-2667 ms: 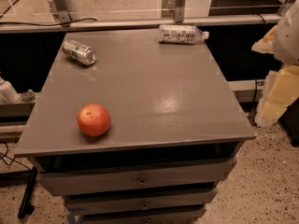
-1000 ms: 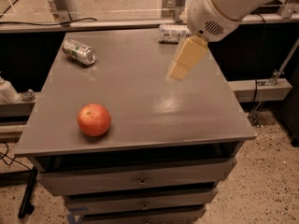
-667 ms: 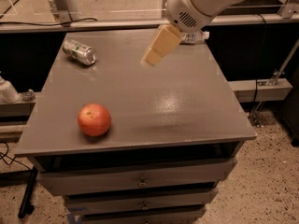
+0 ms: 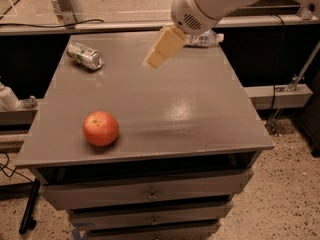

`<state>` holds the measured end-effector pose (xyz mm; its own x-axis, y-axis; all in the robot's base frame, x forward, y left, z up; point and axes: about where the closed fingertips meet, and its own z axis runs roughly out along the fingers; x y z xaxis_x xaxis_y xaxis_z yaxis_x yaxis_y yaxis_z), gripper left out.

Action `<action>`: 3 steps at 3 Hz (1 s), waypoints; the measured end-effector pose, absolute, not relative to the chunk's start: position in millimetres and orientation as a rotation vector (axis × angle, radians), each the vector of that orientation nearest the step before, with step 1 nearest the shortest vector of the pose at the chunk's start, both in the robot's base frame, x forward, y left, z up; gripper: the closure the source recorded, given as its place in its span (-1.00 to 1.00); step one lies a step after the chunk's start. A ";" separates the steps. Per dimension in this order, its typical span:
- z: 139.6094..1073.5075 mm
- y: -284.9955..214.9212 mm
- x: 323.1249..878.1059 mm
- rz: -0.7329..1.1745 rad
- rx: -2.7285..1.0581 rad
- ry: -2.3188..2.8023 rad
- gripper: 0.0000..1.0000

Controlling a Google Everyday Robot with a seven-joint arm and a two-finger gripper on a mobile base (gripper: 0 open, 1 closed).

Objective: Pick 7up can

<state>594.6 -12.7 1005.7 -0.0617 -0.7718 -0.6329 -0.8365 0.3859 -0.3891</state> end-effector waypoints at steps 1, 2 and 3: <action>997.2 23.7 647.4 0.144 -1.315 1.800 -1.00; 979.0 75.5 704.5 0.222 -1.305 1.767 -1.00; 951.1 105.1 742.0 0.283 -1.308 1.784 -1.00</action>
Offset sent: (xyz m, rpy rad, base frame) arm 0.1808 0.1489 -0.0422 0.2241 -0.0134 0.0539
